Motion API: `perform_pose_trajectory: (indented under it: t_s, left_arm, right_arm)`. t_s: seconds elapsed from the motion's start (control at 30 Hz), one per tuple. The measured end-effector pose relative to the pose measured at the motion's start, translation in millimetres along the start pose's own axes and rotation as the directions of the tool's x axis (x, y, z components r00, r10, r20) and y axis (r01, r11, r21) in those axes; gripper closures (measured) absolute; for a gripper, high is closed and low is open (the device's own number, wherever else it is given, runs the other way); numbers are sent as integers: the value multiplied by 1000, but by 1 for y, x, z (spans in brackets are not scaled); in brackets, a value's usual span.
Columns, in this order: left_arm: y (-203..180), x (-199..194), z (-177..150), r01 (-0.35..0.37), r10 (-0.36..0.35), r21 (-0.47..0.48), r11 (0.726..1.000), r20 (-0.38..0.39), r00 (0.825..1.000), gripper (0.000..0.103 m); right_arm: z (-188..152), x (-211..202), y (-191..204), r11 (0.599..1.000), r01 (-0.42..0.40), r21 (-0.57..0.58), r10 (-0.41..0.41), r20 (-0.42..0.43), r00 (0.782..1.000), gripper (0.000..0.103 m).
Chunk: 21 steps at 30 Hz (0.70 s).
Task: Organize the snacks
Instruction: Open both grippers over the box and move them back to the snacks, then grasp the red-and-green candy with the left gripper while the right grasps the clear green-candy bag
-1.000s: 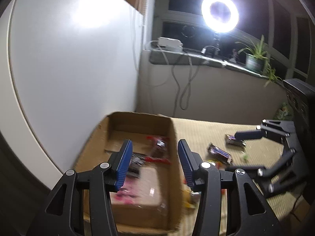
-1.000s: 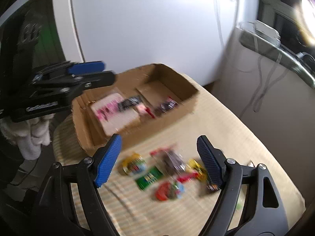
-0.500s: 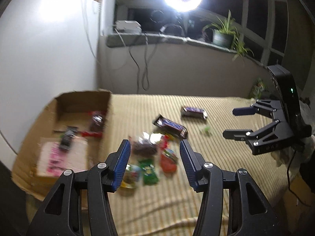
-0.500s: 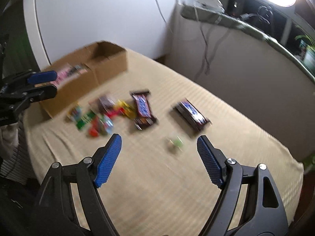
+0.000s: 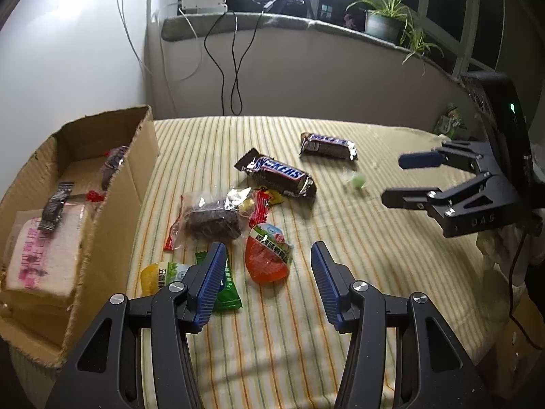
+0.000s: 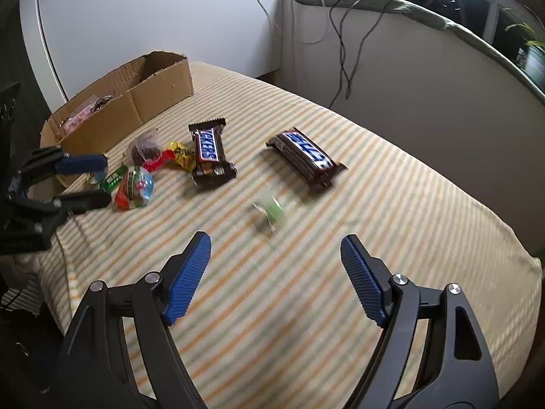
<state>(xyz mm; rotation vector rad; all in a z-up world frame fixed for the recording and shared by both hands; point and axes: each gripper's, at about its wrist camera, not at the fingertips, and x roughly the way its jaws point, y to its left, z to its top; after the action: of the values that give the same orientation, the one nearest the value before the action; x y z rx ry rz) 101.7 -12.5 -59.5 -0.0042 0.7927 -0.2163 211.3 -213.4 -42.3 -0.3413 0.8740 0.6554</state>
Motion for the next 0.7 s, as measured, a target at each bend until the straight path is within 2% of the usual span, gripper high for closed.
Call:
perform_pose_trajectory:
  t_s: [0.13,0.3,0.4,0.5,0.6,0.63,0.7]
  left_arm:
    - [-2,10,2,0,0,17,1000,-22,1000,52]
    - [-3,20,2,-6,7,23,1000,-55,998,52]
    - [-5,27,2,-1,4,40,999,-75,997,62]
    - [-9,30,2,5,0,62,998,-84,996,67]
    - [-9,29,0,8,-3,61,998,-82,997,77]
    - [-8,29,0,9,-5,59,998,-80,997,79]
    - [-7,28,0,15,-11,53,998,-79,997,81]
  right_arm:
    - [11,21,2,1000,5,-3,-5,-24,1000,36]
    - [14,38,4,1000,-2,-5,2,-54,999,46]
    - [13,43,3,1000,-8,0,8,-67,998,54]
    - [13,44,4,1000,-7,-2,7,-71,997,55]
    - [15,46,3,1000,-6,-5,6,-74,997,61]
    - [15,46,3,1000,-5,-5,5,-74,997,66]
    - [16,46,4,1000,-4,-11,3,-75,997,67]
